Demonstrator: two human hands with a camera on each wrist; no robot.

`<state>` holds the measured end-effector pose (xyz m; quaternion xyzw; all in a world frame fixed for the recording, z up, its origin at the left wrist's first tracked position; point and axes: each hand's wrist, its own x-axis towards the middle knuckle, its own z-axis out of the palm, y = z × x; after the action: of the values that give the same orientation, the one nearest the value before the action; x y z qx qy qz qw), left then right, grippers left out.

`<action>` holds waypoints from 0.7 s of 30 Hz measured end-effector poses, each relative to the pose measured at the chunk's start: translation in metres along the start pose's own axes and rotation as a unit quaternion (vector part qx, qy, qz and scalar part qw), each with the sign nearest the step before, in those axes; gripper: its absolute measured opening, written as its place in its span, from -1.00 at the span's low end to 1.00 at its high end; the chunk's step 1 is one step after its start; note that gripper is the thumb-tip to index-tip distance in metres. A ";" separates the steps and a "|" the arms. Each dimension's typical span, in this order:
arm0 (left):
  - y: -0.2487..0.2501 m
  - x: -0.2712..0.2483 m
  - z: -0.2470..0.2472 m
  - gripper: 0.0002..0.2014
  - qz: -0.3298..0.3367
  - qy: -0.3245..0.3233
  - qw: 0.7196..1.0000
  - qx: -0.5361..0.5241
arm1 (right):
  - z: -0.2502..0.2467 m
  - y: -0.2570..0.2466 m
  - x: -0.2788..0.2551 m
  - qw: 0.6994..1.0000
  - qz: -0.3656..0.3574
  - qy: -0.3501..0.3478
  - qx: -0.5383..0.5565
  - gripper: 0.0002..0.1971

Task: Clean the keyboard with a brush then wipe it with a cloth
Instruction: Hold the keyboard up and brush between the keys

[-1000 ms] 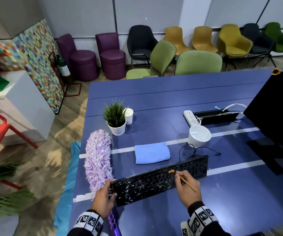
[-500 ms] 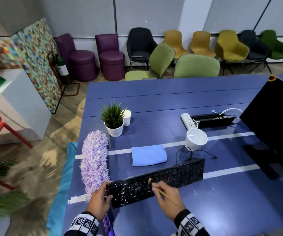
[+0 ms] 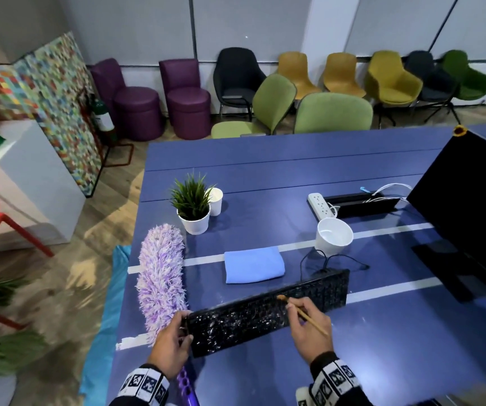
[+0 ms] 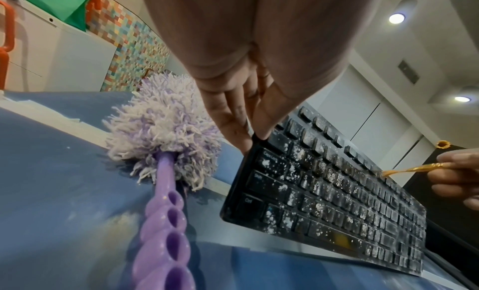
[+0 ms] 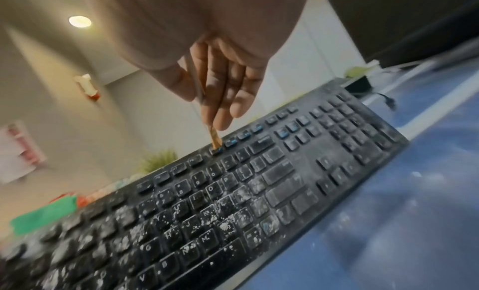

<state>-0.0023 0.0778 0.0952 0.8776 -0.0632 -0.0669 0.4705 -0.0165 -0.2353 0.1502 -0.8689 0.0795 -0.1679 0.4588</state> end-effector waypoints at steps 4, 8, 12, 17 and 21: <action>-0.006 0.002 0.001 -0.44 -0.013 0.002 1.000 0.003 | -0.004 -0.007 0.005 0.999 -0.029 0.007 -0.036 -0.90; 0.000 0.003 0.002 -0.32 -0.007 0.015 1.000 0.011 | -0.011 0.007 0.017 0.991 0.055 0.109 -0.048 -0.86; 0.001 0.000 0.001 -0.30 -0.010 0.015 1.000 0.022 | -0.015 0.006 0.016 0.998 0.001 0.015 -0.059 -0.89; 0.005 -0.002 0.001 -0.25 -0.018 0.015 0.999 0.027 | -0.028 0.021 0.026 0.996 0.027 0.069 -0.050 -0.83; 0.003 -0.002 0.000 -0.30 -0.023 0.002 0.999 0.039 | -0.019 0.031 0.010 0.998 0.033 0.003 -0.058 -0.76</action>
<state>-0.0043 0.0761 0.0976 0.8967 -0.0445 -0.0735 0.4342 -0.0140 -0.2704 0.1372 -0.8904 0.1191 -0.1501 0.4130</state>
